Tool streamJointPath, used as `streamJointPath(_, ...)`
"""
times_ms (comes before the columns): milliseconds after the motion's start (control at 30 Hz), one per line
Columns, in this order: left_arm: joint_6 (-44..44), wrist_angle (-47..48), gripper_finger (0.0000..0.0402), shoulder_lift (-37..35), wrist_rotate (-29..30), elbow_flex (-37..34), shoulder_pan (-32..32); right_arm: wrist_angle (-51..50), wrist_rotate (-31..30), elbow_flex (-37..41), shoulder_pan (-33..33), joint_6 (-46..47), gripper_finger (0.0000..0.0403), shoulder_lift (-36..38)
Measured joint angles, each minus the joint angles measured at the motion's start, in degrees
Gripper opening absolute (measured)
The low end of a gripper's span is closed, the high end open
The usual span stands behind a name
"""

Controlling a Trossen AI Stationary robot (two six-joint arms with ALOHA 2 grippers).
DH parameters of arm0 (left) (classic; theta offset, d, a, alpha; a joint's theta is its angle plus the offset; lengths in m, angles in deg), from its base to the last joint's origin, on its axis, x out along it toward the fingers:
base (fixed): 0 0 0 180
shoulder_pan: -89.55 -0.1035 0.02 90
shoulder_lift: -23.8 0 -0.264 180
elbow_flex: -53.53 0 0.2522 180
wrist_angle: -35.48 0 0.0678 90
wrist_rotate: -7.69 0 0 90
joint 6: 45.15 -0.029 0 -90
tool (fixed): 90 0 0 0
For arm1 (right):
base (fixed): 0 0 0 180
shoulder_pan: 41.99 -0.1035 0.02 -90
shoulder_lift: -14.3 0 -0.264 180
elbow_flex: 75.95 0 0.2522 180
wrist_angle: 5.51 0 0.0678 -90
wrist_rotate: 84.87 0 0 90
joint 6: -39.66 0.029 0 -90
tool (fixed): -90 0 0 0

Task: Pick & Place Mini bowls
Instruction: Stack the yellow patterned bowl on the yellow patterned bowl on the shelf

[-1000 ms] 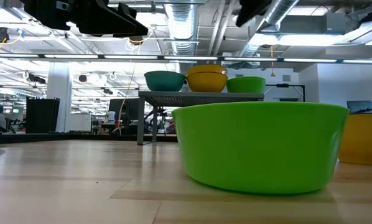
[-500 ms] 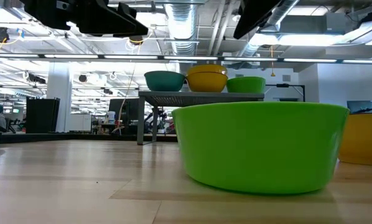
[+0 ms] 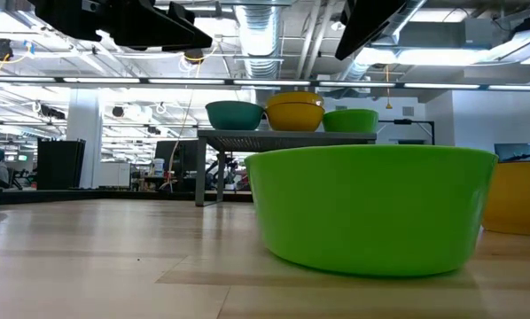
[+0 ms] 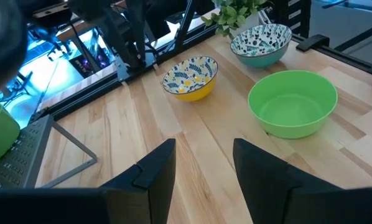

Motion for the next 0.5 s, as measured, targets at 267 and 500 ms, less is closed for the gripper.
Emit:
streamJointPath(267, 0.0, -0.44, 0.0163, 0.0, 0.0, 0.0, 0.0, 0.0, 0.0, 0.0, 0.0, -1.3, 0.0061, 0.0)
streamJointPath(500, 0.0, -0.48, 0.0163, 0.0, 0.0, 0.0, -0.01, 0.0, 0.18, -0.02, -0.01, -1.36, 0.0061, 0.0)
